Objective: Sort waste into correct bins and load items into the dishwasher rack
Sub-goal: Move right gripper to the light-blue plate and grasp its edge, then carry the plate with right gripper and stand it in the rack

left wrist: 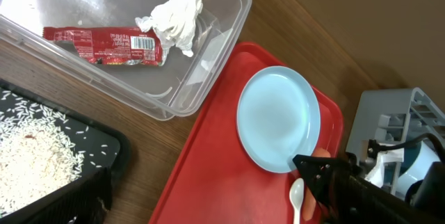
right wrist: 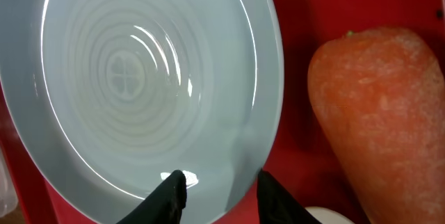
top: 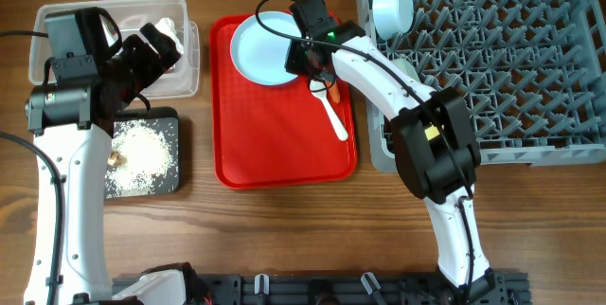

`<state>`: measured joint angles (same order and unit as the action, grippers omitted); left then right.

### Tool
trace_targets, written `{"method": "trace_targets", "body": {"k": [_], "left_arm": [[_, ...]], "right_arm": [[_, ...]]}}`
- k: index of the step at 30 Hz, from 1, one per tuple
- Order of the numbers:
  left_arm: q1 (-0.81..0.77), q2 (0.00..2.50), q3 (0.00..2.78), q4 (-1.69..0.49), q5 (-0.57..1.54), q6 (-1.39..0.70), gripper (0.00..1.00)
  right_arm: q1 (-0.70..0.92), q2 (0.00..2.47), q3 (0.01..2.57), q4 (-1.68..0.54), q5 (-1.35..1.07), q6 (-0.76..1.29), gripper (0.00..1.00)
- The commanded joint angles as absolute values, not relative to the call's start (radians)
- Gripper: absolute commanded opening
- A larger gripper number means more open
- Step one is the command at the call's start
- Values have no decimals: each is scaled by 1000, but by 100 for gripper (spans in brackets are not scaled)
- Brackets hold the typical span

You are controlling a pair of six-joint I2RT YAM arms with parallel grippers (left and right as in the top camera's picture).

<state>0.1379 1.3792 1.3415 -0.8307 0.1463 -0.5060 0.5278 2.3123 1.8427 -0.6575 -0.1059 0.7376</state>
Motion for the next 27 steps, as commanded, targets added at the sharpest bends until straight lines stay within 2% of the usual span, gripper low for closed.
{"method": "trace_targets", "body": {"k": [1,6,9,11,12,14,21,27], "left_arm": [[142,1382,1349,-828,137,-493,100],[142,1382,1349,-828,137,-494,100],[142,1382,1349,-828,137,-494,100],[142,1382,1349,-828,137,-493,100],[142,1382,1349,-828,137,-493,100],[142,1382,1349,-828,137,-493,100],[142,1382,1349,-828,137,-494,100],[142,1382,1349,-828,137,-493,100]], "right_arm": [[539,2366,1845,-647,-143,743,32],[543,2383,1845,-645,-184,761,31],[550,2390,1845,-643,-187,762,26],[554,2395,1845,-643,-200,761,20],[554,2396,1845,-644,-211,760,12],[553,2396,1845,-645,-212,760,4],[538,2395,1845,-657,-273,751,4],[496,2353,1848,-666,-334,651,4]]}}
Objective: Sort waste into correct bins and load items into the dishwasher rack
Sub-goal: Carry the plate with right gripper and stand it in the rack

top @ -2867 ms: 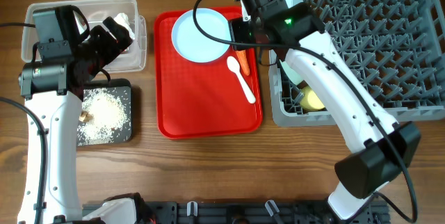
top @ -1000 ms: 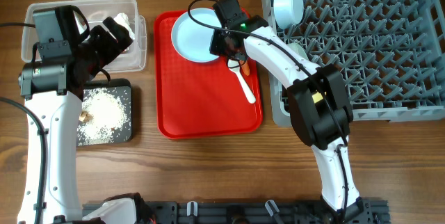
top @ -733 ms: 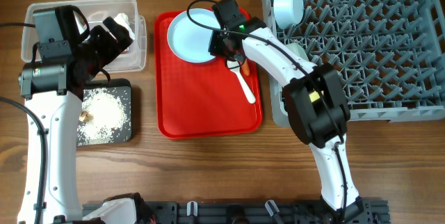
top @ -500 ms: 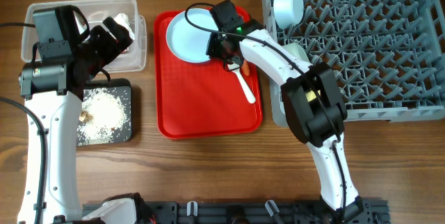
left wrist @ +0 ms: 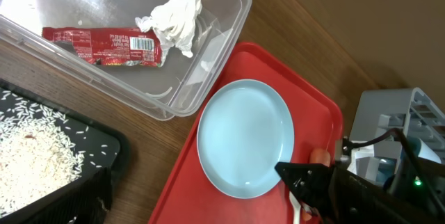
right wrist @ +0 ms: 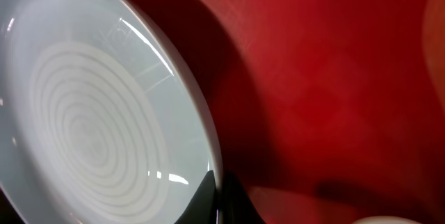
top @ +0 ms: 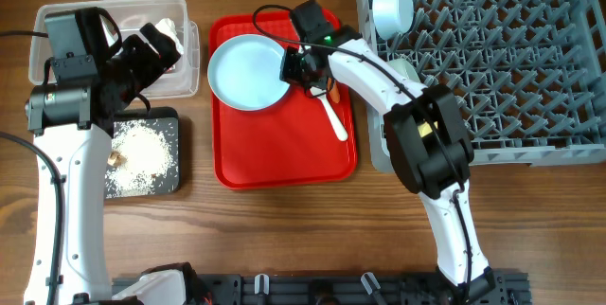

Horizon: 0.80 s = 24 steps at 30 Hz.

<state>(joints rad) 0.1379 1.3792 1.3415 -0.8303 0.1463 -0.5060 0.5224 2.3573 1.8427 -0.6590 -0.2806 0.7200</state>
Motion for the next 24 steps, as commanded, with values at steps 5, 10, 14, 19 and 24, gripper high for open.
{"method": "trace_targets", "body": {"k": [5,10,14,19,24], "left_arm": [[142,1382,1349,-828,137,-494,100],[142,1382,1349,-828,137,-494,100],[142,1382,1349,-828,137,-494,100],[142,1382,1349,-828,136,-493,100],[142,1382,1349,-828,137,-493,100]], "right_arm": [[445,2227,1848,-725,-335,546,4],[416,2063,1848,-753,-363,477,4],[414,1927,1848,-759,-327,416,4],[374,1763,1848,-862,71,414,4],[276,1663,1848,-946,641,403,4]]}}
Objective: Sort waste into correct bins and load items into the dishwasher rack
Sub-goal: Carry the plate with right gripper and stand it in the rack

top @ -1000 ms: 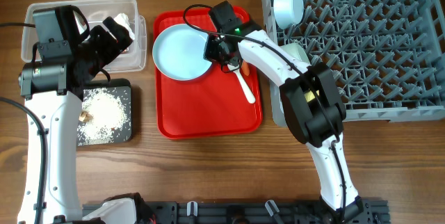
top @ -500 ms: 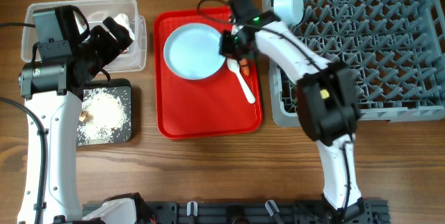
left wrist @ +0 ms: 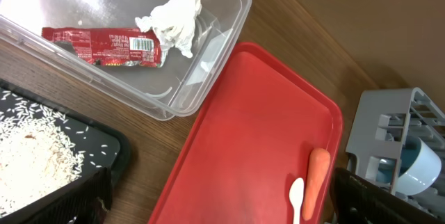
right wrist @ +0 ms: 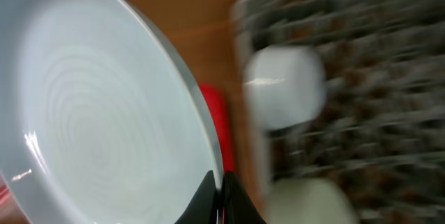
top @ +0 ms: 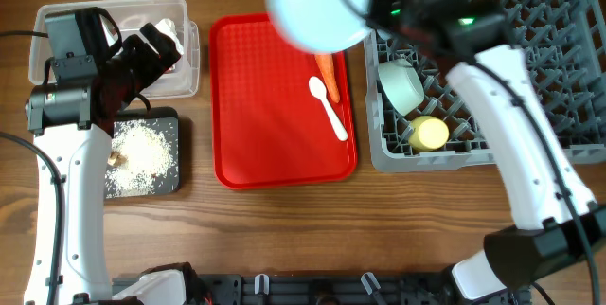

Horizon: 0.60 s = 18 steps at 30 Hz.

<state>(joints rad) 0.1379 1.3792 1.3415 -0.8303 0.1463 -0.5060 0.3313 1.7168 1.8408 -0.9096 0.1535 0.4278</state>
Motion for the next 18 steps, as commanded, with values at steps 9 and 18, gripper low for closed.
{"method": "trace_targets", "body": {"k": [9,18], "left_arm": [[142,1382,1349,-828,137,-493,100],[142,1382,1349,-828,137,-493,100]], "right_arm": [[260,1667,1844,-972,1171,68,4],[260,1759,1843,-1026,1079,-53,4]]}}
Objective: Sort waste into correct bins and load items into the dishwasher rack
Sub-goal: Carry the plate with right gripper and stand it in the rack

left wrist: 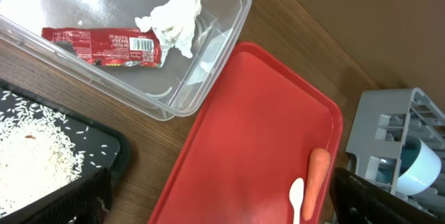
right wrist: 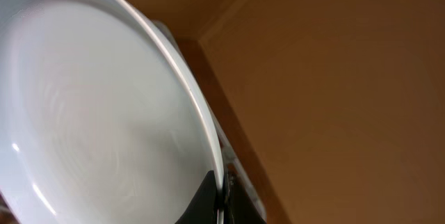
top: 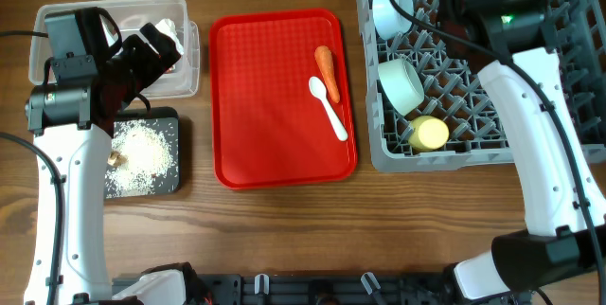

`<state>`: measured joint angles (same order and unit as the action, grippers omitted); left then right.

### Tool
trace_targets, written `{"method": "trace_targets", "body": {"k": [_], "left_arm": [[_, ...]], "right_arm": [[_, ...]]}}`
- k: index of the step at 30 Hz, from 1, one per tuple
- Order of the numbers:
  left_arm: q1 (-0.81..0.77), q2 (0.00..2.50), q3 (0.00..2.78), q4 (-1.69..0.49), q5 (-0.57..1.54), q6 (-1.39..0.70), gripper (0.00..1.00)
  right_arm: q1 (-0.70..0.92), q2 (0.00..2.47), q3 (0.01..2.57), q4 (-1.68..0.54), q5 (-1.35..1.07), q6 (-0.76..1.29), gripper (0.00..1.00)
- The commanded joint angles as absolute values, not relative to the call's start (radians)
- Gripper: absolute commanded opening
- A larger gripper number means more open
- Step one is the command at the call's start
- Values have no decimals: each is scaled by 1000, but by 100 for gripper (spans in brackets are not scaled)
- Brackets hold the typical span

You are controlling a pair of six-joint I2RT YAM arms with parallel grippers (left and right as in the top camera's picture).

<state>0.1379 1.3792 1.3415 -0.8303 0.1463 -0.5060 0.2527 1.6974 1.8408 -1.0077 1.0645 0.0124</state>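
Observation:
A pale blue plate (right wrist: 104, 106) fills the right wrist view, with my right gripper (right wrist: 221, 195) shut on its rim. Overhead, the right arm (top: 492, 2) reaches over the far part of the grey dishwasher rack (top: 530, 106), and the plate barely shows there. On the red tray (top: 275, 106) lie a carrot (top: 325, 70) and a white spoon (top: 329, 108). My left gripper (left wrist: 222, 200) hangs open over the clear bin (left wrist: 139, 15), which holds a red wrapper (left wrist: 104, 46) and a white tissue (left wrist: 174, 19).
The rack holds a light blue cup (top: 390, 7), a pale bowl (top: 401, 84) and a yellow cup (top: 428, 134) along its left side. A black tray with rice (top: 140, 155) sits at the left, below the clear bin.
My right gripper, still shut on the plate, has gone from above the tray's far right corner to over the far part of the rack. The left arm has not moved.
My right gripper stood open around the plate's rim on the tray. Then it was shut on the rim, the plate shifted left on the tray. Then the plate was held high near the rack's left edge, and now over the rack's far part.

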Motion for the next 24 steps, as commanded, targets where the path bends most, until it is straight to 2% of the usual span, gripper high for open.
{"method": "trace_targets", "body": {"k": [1,12,17,24], "left_arm": [[142,1382,1349,-828,137,-494,100],[142,1382,1349,-828,136,-494,100],[142,1382,1349,-828,136,-493,100],[142,1382,1349,-828,137,-493,100]], "right_arm": [[260,1776,1843,-1034,1079,-53,4],[261,1921,1843,-1060,1038,-51,4],[261,1932,1843,-1060,919,-51,4],[261,1932,1843,-1059,911,-52,4]]}}
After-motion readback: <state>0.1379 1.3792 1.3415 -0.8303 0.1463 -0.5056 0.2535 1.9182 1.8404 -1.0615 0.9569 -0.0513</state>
